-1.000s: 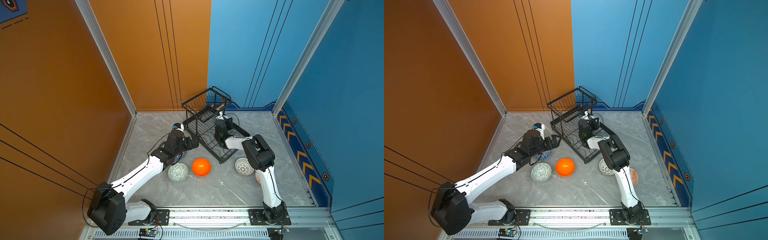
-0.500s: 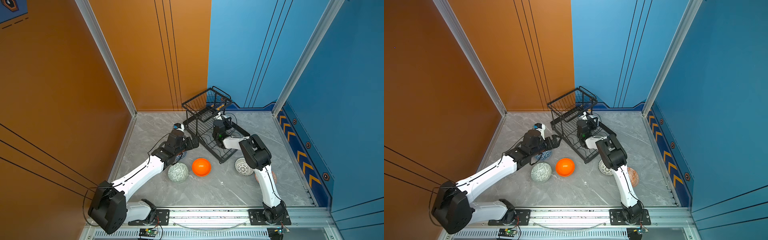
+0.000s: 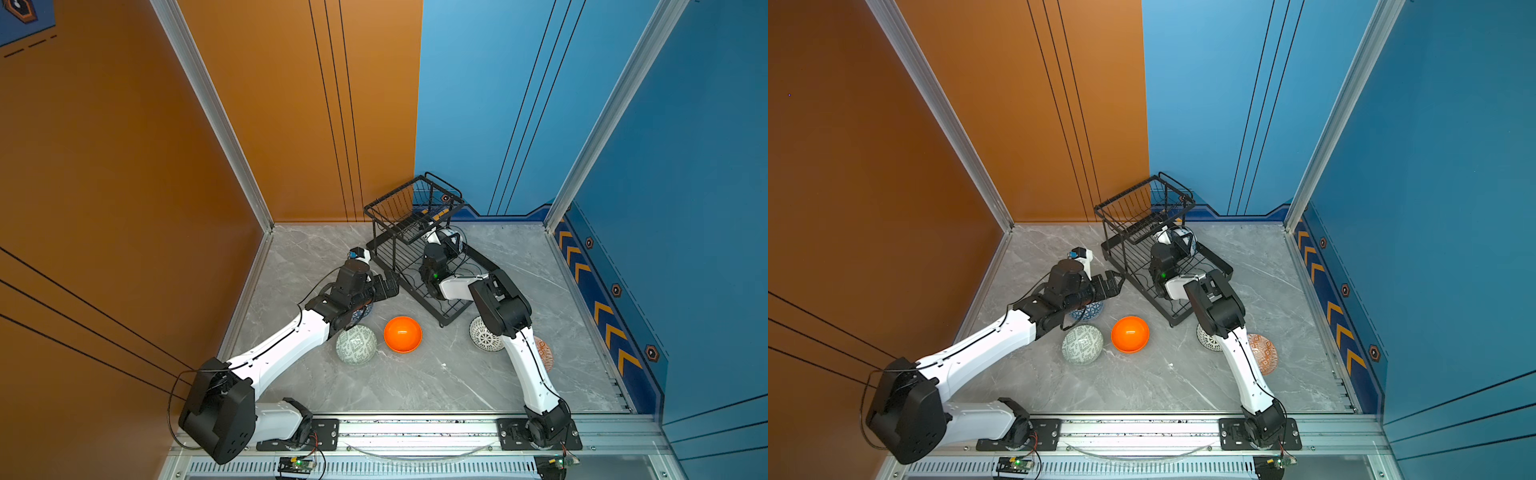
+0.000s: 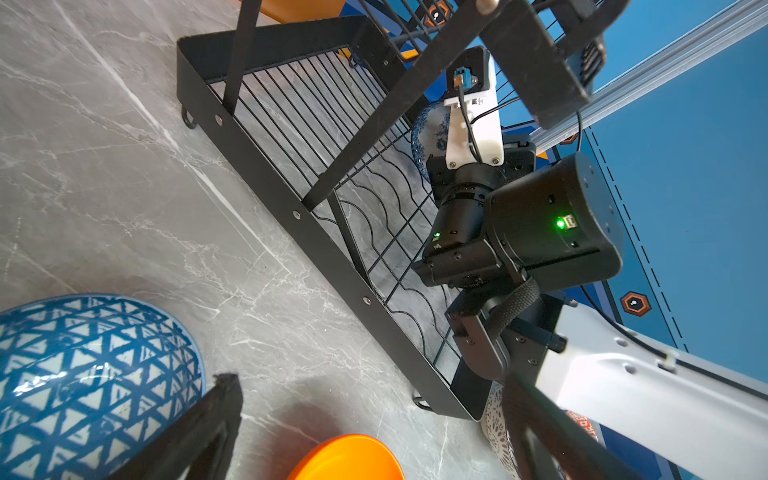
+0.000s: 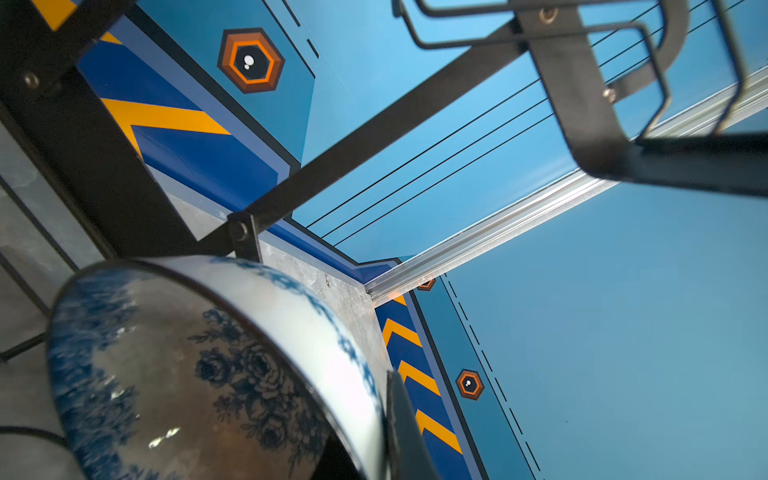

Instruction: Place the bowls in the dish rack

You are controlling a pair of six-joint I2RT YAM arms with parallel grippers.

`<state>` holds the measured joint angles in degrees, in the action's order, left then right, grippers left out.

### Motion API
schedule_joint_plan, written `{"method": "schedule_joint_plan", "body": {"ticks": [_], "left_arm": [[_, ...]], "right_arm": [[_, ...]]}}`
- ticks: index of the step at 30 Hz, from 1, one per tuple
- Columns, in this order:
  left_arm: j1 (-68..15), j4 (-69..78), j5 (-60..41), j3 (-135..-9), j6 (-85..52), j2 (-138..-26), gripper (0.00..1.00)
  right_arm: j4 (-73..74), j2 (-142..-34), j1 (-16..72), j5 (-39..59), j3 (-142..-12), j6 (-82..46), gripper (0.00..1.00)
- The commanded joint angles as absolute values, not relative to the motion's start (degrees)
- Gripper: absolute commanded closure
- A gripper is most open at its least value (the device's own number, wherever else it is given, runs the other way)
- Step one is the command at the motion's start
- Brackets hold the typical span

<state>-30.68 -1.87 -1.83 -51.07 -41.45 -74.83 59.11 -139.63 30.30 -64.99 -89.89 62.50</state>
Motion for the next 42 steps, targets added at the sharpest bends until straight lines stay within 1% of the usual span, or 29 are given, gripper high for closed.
{"method": "schedule_joint_plan", "body": {"ticks": [1,12,18,27,34,42], "left_arm": [[-29.91,-1.48,-3.16,-52.36,-40.07,-75.41,0.02],[-29.88,-1.42,-4.69,-53.26,-40.17,-77.21,0.02],[-30.04,-2.10,-5.00,-54.25,-40.08,-77.98,0.02],[-30.27,-3.16,-4.31,-55.04,-39.76,-77.61,0.02],[-30.49,-3.50,-4.19,-55.24,-39.64,-77.87,0.02],[-30.54,-3.48,-3.66,-54.85,-39.68,-77.34,0.02]], "right_arm": [[63.35,-140.31,29.79,-68.38,-92.35,65.15,1.00],[62.03,-141.54,29.30,-71.04,-92.99,65.20,1.00],[68.98,-144.04,29.51,-72.44,-94.43,72.57,1.00],[69.44,-145.02,30.01,-73.37,-94.86,73.38,1.00],[67.44,-145.02,31.11,-72.46,-93.65,71.05,1.00],[57.30,-144.98,31.82,-70.74,-94.71,63.49,1.00]]}}
